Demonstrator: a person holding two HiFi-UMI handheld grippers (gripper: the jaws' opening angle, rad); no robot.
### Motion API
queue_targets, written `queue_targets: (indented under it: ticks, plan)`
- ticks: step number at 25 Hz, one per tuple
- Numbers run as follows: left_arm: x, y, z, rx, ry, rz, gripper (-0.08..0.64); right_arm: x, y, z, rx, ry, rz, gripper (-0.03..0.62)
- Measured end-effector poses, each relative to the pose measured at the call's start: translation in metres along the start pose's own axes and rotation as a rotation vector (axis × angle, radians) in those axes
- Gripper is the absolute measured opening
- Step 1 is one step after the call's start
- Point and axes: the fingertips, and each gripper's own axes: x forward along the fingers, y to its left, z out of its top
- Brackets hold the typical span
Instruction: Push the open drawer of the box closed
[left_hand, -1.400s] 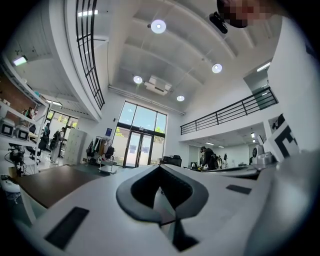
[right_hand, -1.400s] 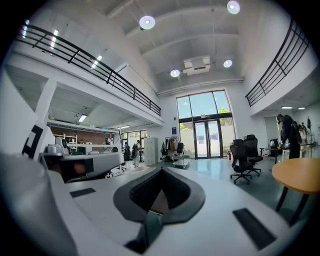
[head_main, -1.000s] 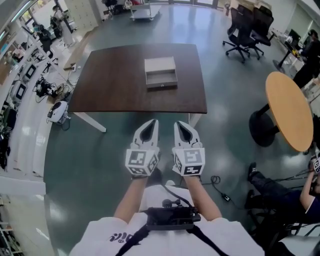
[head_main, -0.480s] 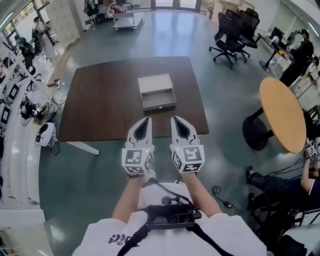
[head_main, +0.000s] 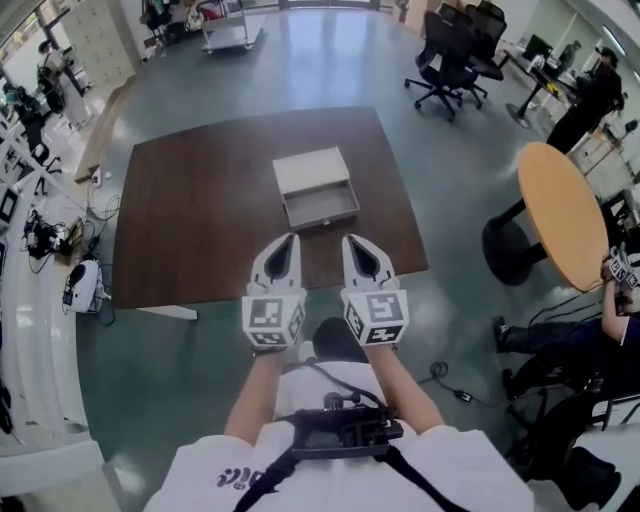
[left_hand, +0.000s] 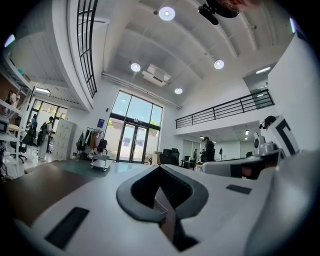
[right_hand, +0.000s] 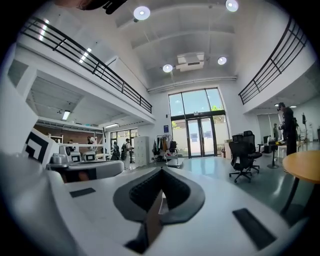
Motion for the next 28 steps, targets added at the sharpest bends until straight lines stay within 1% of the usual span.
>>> queue_targets:
  ticks: [3, 7, 9, 13, 15, 18, 20, 22, 25, 28]
  plan:
    - [0.012, 0.001, -0.009, -0.007, 0.016, -0.018, 0.009, 0.008, -0.009, -0.014, 0.012, 0.032, -0.013, -0.002]
    - [0.026, 0.006, -0.02, -0.014, 0.034, -0.03, 0.009, 0.023, -0.019, -0.038, 0.042, 0.076, -0.004, -0.002]
    - [0.034, 0.016, -0.029, -0.017, 0.05, -0.03, 0.009, 0.038, -0.019, -0.052, 0.042, 0.108, 0.015, -0.002]
    - [0.055, 0.042, -0.06, -0.027, 0.107, -0.021, 0.009, 0.07, -0.014, -0.087, -0.012, 0.204, 0.071, -0.002]
    - [0.066, 0.045, -0.075, -0.031, 0.133, -0.016, 0.009, 0.077, -0.022, -0.112, 0.002, 0.261, 0.079, -0.002]
    - [0.083, 0.04, -0.092, -0.037, 0.156, -0.027, 0.009, 0.082, -0.044, -0.144, 0.043, 0.326, 0.055, -0.002]
    - [0.096, 0.038, -0.1, -0.038, 0.167, -0.04, 0.009, 0.089, -0.06, -0.158, 0.066, 0.35, 0.035, -0.002]
    - [0.105, 0.042, -0.109, -0.046, 0.187, -0.036, 0.009, 0.098, -0.068, -0.17, 0.085, 0.375, 0.029, -0.002]
    - [0.119, 0.054, -0.13, -0.055, 0.233, -0.025, 0.009, 0.112, -0.078, -0.191, 0.072, 0.434, -0.003, -0.002]
    - [0.134, 0.06, -0.146, -0.056, 0.271, -0.035, 0.009, 0.121, -0.088, -0.217, 0.049, 0.507, -0.029, -0.002]
